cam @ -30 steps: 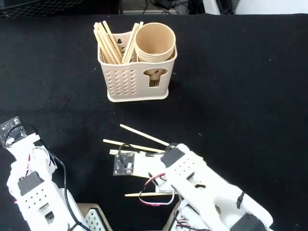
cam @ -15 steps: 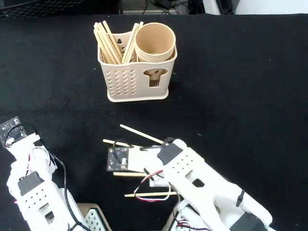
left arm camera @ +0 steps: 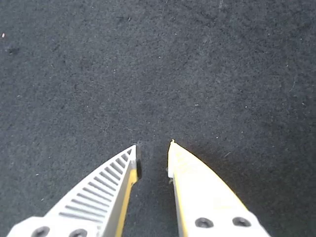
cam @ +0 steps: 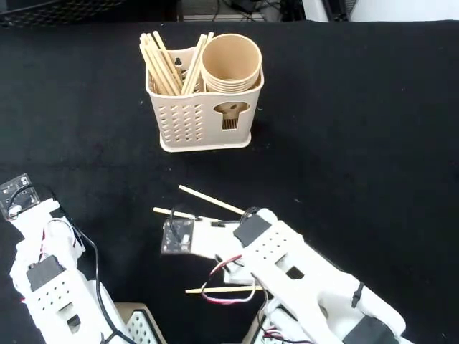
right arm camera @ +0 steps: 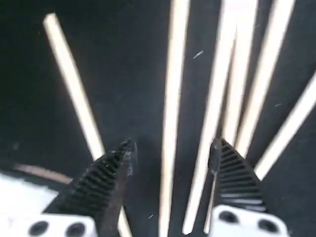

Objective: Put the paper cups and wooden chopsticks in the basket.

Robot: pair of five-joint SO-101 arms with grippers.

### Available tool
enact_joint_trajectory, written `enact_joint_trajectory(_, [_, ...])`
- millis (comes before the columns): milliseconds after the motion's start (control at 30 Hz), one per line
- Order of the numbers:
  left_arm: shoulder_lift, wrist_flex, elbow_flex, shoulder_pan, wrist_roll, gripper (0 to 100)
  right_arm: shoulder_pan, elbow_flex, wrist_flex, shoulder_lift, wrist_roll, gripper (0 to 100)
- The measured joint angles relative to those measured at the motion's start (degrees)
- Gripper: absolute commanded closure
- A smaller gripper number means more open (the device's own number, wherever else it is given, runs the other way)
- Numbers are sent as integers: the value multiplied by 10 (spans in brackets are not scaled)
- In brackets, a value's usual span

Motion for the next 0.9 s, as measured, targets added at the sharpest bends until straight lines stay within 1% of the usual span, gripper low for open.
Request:
enact_joint_trajectory(100, [0, 0, 0, 0, 0, 879, -40, 0, 26, -32, 0, 769])
enact_joint_trajectory(233, [0, 0, 0, 0, 0, 880, -97, 25, 37, -90, 0, 770])
enact_joint_trajectory(300, [0, 0, 0, 0, 0, 880, -99, 30, 39, -103, 0, 779])
enact_joint_trajectory(400, [0, 0, 0, 0, 0, 880, -104, 33, 39, -100, 0, 830])
enact_joint_trajectory(600, [0, 0, 0, 0, 0, 880, -116, 33, 25, -28, 1, 839])
enact_joint_trajectory(733, [0, 0, 0, 0, 0, 880, -155, 32, -6, 34, 5, 839])
enact_joint_trajectory(900, [0, 0, 0, 0, 0, 880, -164, 15, -51, 101, -10, 845])
